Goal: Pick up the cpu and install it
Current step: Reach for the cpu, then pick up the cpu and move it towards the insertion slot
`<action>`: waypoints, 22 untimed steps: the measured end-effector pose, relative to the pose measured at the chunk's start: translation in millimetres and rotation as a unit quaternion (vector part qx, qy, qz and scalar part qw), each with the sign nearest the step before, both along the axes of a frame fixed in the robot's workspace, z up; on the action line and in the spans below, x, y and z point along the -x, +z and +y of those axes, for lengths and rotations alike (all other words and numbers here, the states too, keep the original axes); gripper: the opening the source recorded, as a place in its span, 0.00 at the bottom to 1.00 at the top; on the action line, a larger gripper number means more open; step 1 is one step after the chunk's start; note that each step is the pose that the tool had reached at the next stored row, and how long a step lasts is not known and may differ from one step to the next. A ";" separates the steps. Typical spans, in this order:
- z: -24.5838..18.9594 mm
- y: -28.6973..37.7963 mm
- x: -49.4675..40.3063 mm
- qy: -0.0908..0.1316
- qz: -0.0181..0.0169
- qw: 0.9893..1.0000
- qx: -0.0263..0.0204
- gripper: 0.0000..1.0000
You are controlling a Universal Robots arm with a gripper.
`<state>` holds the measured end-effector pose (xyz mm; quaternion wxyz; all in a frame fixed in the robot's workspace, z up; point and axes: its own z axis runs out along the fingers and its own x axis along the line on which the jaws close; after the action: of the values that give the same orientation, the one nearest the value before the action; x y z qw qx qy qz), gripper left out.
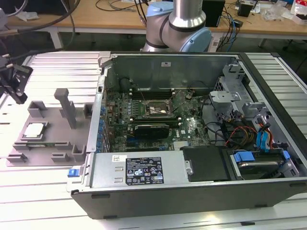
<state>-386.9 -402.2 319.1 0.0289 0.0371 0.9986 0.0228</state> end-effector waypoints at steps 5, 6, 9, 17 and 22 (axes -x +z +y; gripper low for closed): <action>-2.5 -8.9 1.5 0.000 0.000 1.000 0.000 0.11; -2.5 -11.4 2.1 0.000 0.000 1.000 0.000 0.11; -2.5 -14.7 3.0 0.000 0.000 1.000 0.000 0.11; -2.4 -17.6 4.5 0.000 0.000 1.000 0.000 0.11; -2.4 -17.6 4.5 0.000 0.000 1.000 0.000 0.11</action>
<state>-391.5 -404.6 301.5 0.0289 0.0370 0.9986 0.0227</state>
